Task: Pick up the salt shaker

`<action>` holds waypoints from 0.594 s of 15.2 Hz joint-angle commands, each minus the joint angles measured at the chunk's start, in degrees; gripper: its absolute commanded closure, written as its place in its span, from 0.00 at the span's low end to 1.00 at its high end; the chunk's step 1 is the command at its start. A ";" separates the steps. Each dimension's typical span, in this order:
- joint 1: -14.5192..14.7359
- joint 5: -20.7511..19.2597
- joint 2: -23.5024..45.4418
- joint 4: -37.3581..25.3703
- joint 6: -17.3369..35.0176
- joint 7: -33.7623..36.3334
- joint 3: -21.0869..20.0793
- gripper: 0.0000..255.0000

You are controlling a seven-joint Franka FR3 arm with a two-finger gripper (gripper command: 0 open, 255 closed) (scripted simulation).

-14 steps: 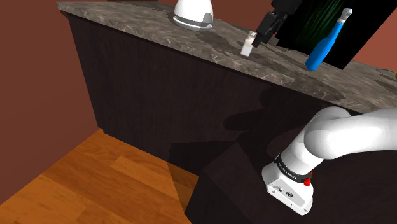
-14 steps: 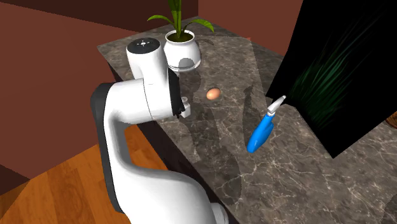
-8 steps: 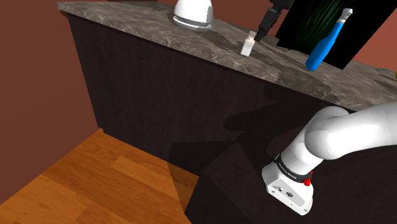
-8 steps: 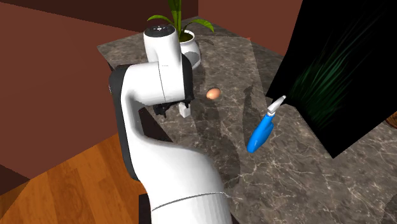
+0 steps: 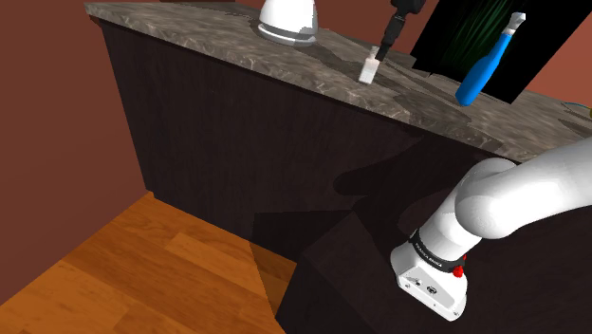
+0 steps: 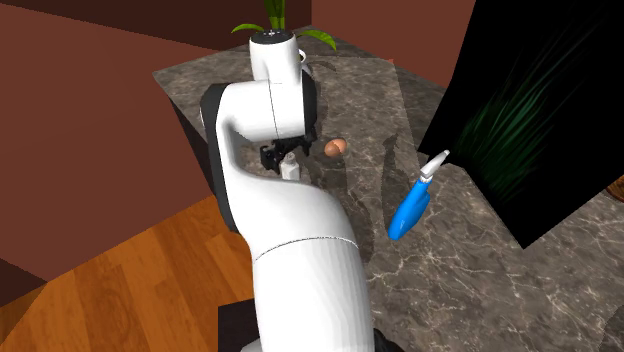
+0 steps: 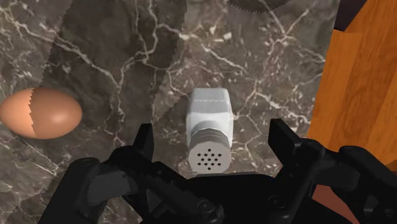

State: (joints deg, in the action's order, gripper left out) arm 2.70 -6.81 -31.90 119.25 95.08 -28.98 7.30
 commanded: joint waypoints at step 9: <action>-0.10 -0.27 -0.75 3.92 3.18 -0.07 0.29 1.00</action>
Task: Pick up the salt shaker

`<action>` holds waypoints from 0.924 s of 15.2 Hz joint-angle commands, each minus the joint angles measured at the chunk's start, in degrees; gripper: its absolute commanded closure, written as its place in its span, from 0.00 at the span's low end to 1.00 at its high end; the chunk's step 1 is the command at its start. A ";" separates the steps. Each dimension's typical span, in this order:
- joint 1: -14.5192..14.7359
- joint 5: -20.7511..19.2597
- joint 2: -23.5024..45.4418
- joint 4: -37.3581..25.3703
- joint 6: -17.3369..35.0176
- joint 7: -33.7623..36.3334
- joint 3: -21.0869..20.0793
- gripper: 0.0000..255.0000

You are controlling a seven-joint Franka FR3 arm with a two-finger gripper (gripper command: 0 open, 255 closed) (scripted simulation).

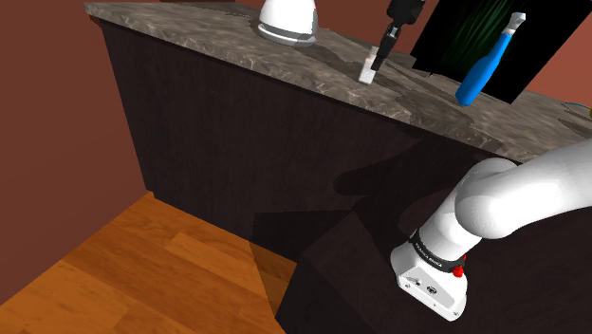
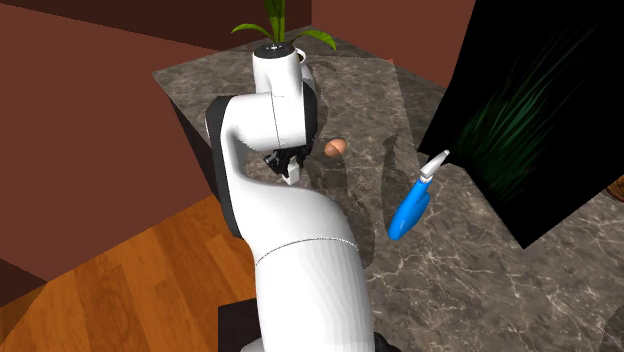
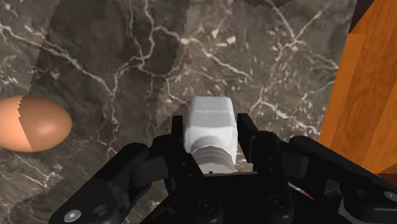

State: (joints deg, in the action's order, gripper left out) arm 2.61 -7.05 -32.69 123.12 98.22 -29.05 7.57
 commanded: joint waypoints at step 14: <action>0.14 0.33 1.73 -7.49 -5.80 -0.45 -0.23 1.00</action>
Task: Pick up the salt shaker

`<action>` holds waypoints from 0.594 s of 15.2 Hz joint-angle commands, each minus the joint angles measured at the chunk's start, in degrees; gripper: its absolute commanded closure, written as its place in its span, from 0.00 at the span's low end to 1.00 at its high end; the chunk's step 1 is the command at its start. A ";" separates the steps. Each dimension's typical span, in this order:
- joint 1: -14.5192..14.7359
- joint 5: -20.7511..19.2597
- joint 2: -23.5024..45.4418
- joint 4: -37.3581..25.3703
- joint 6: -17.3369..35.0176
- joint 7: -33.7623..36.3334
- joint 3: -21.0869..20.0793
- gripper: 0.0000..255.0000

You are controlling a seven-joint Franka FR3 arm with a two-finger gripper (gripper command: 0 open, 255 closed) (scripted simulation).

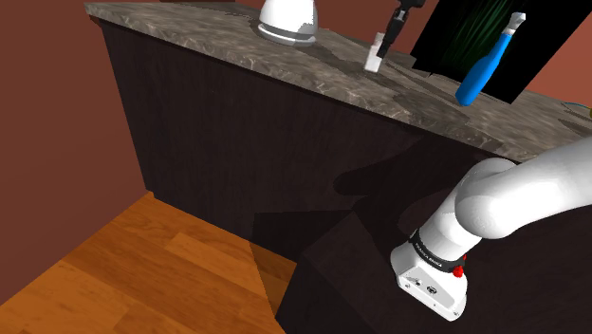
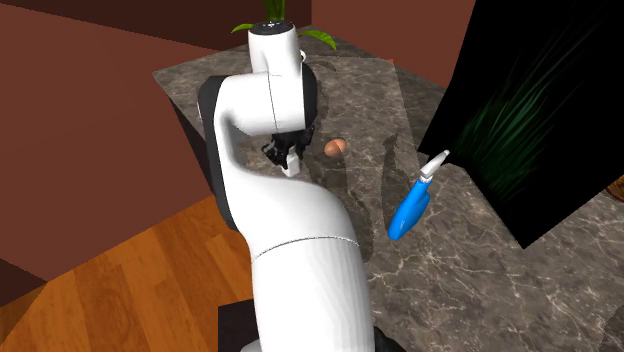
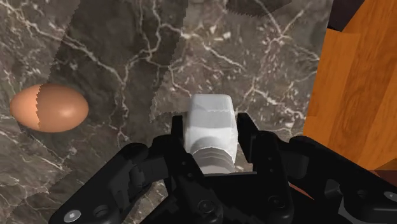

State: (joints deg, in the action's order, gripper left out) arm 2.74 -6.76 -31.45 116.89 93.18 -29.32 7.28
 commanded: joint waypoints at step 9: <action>0.15 0.34 2.76 -8.82 -6.06 -0.62 -0.07 1.00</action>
